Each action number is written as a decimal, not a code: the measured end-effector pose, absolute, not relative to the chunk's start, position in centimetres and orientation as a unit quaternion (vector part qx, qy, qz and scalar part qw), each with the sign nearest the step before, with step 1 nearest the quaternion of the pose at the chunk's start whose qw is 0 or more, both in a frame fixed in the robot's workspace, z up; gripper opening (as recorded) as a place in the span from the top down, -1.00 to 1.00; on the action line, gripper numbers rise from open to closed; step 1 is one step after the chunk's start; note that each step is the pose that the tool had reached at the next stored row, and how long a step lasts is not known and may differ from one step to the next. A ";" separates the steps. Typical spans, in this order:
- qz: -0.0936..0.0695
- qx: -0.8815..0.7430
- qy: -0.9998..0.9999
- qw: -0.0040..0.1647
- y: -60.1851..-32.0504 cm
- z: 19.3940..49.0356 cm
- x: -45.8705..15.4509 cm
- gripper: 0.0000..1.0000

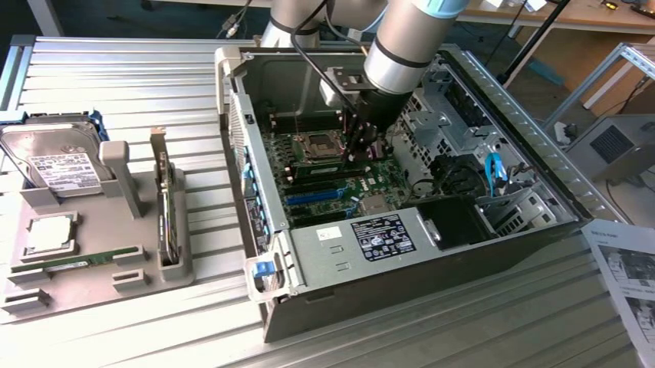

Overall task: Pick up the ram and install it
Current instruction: 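Insert the ram into the slot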

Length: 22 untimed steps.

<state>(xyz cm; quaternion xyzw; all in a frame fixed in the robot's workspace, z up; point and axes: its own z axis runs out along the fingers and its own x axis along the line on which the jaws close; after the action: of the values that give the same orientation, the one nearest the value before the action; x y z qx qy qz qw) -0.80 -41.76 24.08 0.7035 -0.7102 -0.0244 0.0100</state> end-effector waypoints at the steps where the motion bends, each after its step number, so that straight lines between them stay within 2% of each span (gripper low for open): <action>1: -0.024 0.704 -0.710 0.010 -41.8 24.1 -0.8 0.76; 22: -0.024 0.705 -0.709 0.010 -41.7 23.7 -0.8 0.76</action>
<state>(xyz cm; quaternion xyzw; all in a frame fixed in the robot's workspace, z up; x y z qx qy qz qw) -0.80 -41.69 23.74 0.7051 -0.7087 -0.0245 0.0100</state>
